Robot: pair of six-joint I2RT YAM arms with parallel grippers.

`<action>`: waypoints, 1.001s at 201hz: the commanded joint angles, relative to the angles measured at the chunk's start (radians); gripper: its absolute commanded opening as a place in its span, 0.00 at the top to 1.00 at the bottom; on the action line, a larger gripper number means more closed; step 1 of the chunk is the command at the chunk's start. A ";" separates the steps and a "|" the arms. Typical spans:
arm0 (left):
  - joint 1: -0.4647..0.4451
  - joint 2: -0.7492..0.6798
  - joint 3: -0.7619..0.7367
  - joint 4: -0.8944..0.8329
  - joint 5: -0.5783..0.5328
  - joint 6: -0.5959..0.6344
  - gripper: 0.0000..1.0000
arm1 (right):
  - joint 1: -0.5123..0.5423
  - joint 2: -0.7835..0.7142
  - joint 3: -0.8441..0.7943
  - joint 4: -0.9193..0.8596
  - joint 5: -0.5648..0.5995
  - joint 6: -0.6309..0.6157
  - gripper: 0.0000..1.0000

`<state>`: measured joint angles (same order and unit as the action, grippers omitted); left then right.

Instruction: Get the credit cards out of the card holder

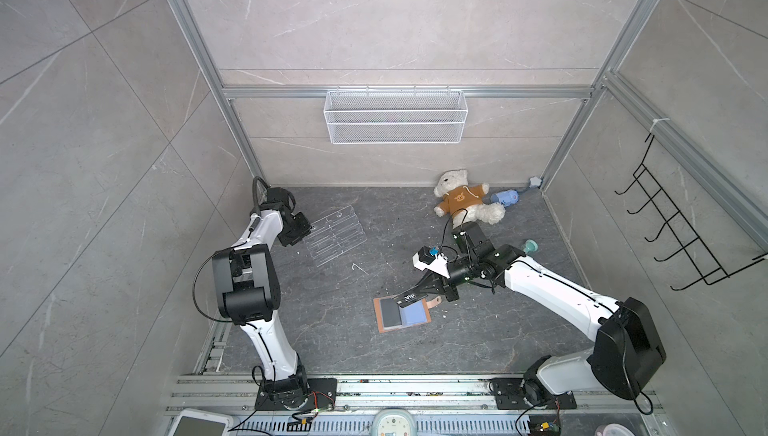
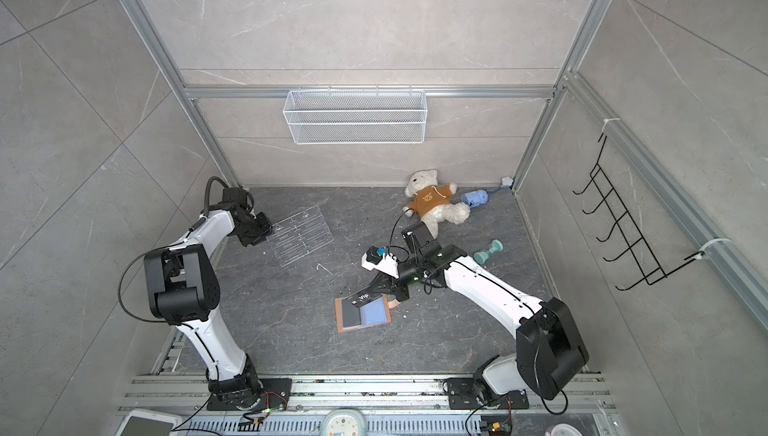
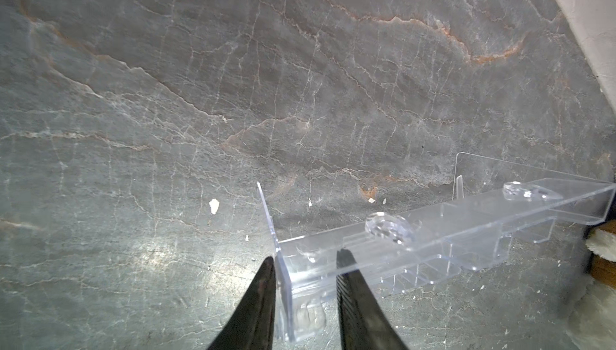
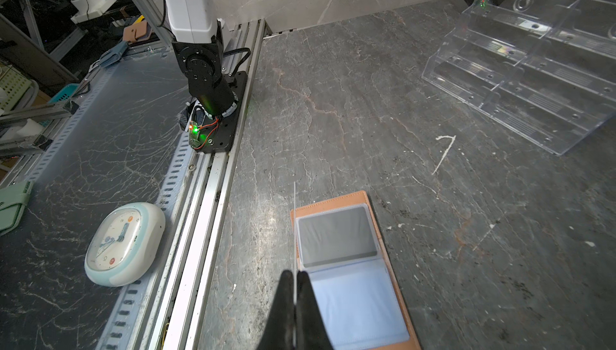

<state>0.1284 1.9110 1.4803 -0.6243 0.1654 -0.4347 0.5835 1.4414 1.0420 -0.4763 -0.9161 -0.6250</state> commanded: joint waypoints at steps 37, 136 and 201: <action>-0.012 0.006 0.028 -0.043 -0.004 0.054 0.80 | 0.005 -0.009 0.023 -0.036 -0.004 -0.013 1.00; -0.153 -0.093 0.029 -0.072 -0.053 0.011 0.90 | 0.004 -0.036 0.021 -0.048 0.012 -0.016 1.00; -0.395 -0.072 0.071 -0.087 -0.122 -0.093 0.92 | 0.003 -0.072 0.014 -0.070 0.025 -0.021 1.00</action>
<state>-0.1978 1.8687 1.4956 -0.6853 0.0666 -0.4633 0.5835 1.3949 1.0420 -0.5125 -0.8959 -0.6254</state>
